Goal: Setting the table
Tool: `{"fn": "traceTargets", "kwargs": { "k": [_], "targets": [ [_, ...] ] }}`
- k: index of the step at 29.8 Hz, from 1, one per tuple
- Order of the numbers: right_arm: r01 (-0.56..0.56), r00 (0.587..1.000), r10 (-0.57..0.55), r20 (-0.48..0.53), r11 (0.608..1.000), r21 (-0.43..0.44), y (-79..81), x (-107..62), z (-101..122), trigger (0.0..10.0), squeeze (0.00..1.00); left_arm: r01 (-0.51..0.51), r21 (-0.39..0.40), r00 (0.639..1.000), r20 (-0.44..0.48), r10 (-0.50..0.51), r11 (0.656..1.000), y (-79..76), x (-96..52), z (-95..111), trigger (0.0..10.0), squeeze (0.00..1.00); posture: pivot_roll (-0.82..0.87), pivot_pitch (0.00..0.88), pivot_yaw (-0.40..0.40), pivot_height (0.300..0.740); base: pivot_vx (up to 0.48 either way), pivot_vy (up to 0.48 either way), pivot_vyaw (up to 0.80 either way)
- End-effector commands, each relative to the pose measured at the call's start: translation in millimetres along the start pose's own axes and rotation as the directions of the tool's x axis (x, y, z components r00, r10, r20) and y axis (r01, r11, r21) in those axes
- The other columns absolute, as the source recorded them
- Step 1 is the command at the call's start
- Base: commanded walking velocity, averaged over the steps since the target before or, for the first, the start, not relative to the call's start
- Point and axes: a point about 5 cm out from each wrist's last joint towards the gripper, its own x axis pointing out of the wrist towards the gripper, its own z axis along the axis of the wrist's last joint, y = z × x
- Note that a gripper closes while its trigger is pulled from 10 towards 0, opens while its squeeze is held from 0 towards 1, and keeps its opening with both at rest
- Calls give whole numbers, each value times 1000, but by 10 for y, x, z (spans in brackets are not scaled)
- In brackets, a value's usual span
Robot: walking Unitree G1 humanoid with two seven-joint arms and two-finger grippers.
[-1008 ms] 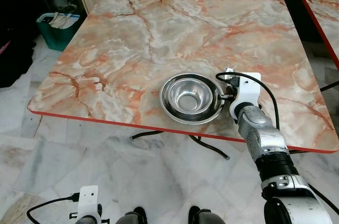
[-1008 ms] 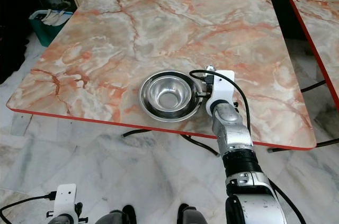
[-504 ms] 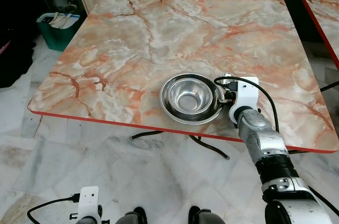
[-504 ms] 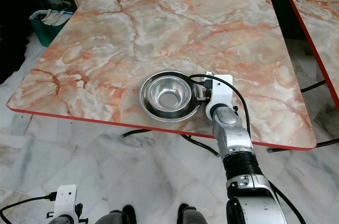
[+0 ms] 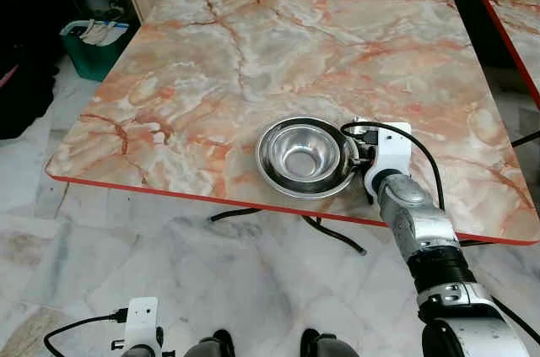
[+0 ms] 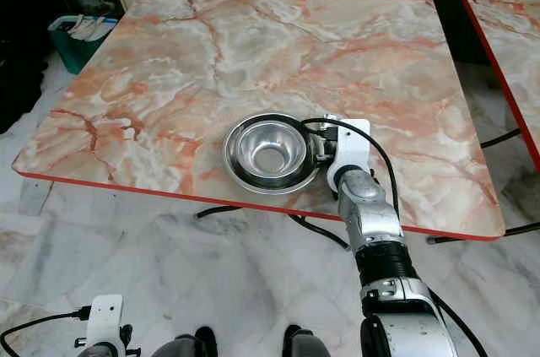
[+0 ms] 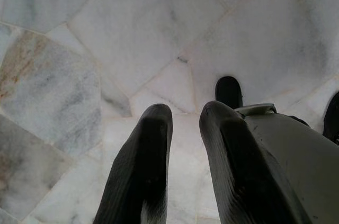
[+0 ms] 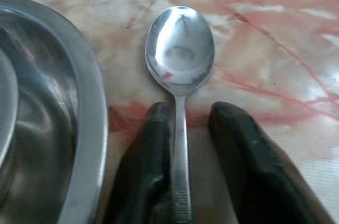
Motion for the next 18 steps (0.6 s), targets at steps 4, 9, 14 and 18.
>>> {"fn": "traceTargets", "kwargs": {
  "k": [4, 9, 14, 18],
  "targets": [
    [6, 1000, -6, -23, 1000, 0, -10, -10, -47, 10000, 1000, 5, -1, 999, -53, -5, 1000, 29, -26, -125, 10000, 0, -38, 217, 11, 740, 0, 0, 0],
    [10, 1000, -10, -22, 1000, 1, -12, -11, -46, 10000, 1000, 8, -1, 998, -54, -8, 1000, 28, -25, -126, 10000, 0, -38, 216, 11, 740, 0, 0, 0],
    [19, 1000, -19, 2, 1000, -11, -23, -14, -18, 10000, 867, 10, -2, 998, -55, -10, 1000, 28, -25, -124, 10000, 0, -38, 217, 12, 740, 0, 0, 0],
    [44, 996, -42, 79, 999, -17, -44, -25, 98, 10000, 0, 16, -3, 998, -56, -16, 1000, 19, -25, -125, 10000, 0, -35, 219, 12, 740, 0, 0, 0]
  ]
}}
